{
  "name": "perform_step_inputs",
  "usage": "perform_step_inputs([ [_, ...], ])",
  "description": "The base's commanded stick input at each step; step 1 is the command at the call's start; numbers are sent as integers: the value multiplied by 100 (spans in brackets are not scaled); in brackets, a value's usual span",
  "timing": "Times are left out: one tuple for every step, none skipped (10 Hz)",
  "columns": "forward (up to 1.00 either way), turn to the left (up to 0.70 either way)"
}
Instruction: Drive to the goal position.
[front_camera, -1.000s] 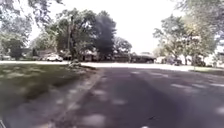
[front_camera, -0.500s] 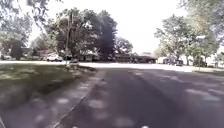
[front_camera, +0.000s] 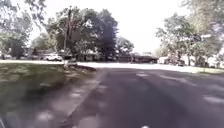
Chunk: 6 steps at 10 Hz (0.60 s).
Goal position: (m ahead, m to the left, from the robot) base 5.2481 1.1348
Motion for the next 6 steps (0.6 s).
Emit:
perform_step_inputs([
  [100, 0],
  [100, 0],
  [100, 0],
  [100, 0],
  [100, 0],
  [100, 0],
])
